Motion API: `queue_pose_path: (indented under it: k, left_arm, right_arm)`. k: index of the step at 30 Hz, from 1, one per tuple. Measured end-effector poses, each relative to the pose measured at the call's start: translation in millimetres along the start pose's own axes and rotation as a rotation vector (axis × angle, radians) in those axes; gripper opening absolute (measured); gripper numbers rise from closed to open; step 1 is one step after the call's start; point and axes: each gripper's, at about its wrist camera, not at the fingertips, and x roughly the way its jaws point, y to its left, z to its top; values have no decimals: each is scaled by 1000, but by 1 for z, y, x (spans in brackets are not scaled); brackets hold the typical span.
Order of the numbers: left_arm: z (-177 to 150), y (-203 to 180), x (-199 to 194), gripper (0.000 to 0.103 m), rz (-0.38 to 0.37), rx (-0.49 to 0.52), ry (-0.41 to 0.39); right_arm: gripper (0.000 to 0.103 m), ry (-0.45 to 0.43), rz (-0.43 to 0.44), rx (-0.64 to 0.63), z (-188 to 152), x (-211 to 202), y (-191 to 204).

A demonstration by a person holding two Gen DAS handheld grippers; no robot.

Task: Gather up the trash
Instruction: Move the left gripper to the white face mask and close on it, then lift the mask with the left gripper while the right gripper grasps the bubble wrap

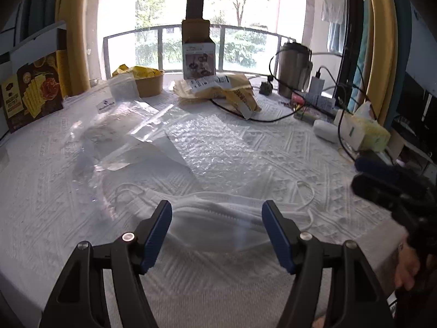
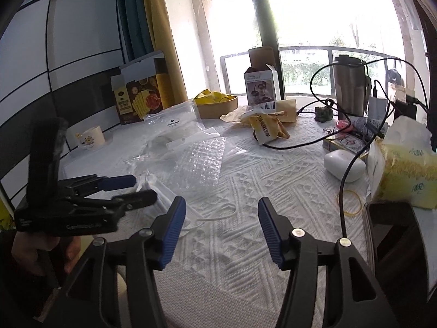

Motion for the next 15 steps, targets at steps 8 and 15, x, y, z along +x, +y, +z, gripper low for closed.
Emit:
queue_pose_path:
  k: [8, 15]
  left_arm:
    - [-6, 6, 16, 68, -53, 18, 18]
    - [-11, 10, 10, 24, -84, 51, -5]
  right_arm:
    - [53, 6, -12, 9, 3, 5, -3]
    - [53, 32, -21, 9, 0, 16, 4]
